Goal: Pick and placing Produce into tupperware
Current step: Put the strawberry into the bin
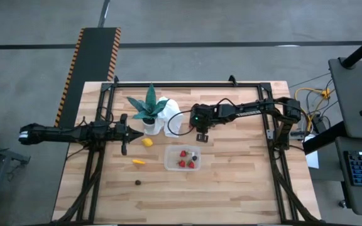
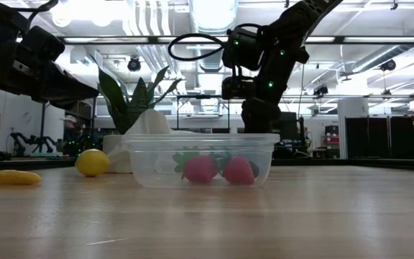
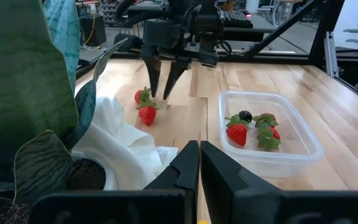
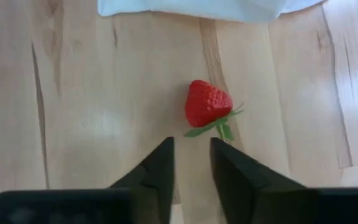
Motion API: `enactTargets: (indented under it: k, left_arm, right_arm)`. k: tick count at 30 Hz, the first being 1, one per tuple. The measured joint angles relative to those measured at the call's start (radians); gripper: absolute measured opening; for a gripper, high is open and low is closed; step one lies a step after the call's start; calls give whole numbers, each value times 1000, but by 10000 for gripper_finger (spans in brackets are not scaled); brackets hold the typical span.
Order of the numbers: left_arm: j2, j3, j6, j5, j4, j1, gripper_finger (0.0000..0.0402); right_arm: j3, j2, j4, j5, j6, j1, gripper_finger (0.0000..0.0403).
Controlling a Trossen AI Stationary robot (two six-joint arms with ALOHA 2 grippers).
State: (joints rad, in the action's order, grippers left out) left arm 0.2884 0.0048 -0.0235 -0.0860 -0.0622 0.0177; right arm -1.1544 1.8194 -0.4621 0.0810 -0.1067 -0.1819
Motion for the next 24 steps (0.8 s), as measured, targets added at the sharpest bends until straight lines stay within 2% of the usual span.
enactTargets:
  k: [5,9,14,24]
  left_arm:
    - [0,0,0,0,0,0,0]
    - [-1,0,0,0,0,0,0]
    - [-1,0,0,0,-1,0,0]
    - [-1,0,0,0,0,0,0]
  right_arm:
    - [0,0,3,73,-13,-2,158]
    - [0,11,10,70,-33,-7,184]
    - [1,45,13,70,-34,-10,187]
    - [1,44,25,70,-33,-24,168]
